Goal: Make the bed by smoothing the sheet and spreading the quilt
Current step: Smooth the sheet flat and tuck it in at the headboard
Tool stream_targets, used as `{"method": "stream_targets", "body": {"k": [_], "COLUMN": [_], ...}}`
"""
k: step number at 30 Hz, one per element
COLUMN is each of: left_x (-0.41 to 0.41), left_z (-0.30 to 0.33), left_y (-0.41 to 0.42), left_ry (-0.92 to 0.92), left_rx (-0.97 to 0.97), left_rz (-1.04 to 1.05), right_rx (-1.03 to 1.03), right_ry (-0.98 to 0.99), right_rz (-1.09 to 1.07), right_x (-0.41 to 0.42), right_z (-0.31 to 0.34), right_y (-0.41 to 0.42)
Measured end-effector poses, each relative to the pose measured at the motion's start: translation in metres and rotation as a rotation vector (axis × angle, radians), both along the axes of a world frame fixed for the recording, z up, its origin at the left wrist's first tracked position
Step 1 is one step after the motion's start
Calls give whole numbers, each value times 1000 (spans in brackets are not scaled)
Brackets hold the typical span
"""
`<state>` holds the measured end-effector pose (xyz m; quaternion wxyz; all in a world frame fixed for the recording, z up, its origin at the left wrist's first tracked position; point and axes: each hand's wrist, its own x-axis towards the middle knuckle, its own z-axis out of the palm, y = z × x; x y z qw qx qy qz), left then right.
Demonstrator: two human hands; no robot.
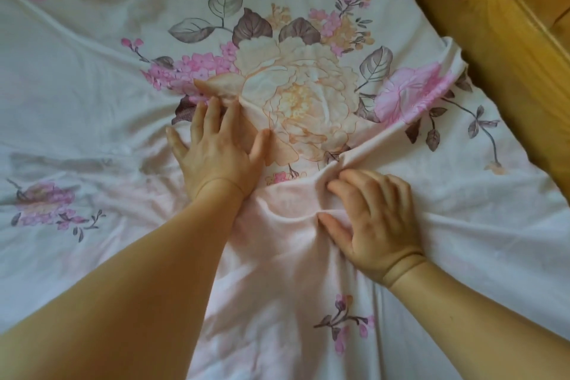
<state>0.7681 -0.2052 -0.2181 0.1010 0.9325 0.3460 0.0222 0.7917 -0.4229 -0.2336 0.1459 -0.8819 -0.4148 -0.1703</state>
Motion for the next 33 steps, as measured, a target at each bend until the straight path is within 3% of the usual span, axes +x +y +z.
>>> {"method": "stream_targets", "body": {"k": [4, 6, 8, 11, 13, 16, 19, 21, 23, 27, 33], "left_x": [10, 14, 21, 37, 47, 53, 54, 53, 55, 59, 63], "left_z": [1, 1, 0, 0, -2, -2, 1, 4, 5, 0, -1], "left_y": [11, 17, 24, 40, 50, 57, 58, 60, 62, 67, 72], "left_ry": [49, 66, 90, 97, 86, 50, -35, -96, -108, -50, 85], "left_rx": [2, 15, 24, 34, 37, 50, 85, 92, 79, 34, 20], "left_rz": [-26, -37, -50, -66, -73, -87, -68, -45, -27, 7, -14], "right_rx": [43, 105, 100, -179, -313, -351, -197, -42, -47, -77, -48], "right_ry": [-38, -17, 141, 401, 402, 356, 433, 384, 317, 376, 317], "right_rz": [209, 124, -68, -257, -225, -137, -262, -346, -326, -455, -306], "right_x": [13, 40, 77, 128, 145, 152, 176, 195, 201, 187, 189], "right_z": [10, 19, 35, 47, 47, 45, 58, 68, 67, 36, 6], "right_y": [20, 52, 95, 145, 161, 169, 176, 185, 194, 206, 216]}}
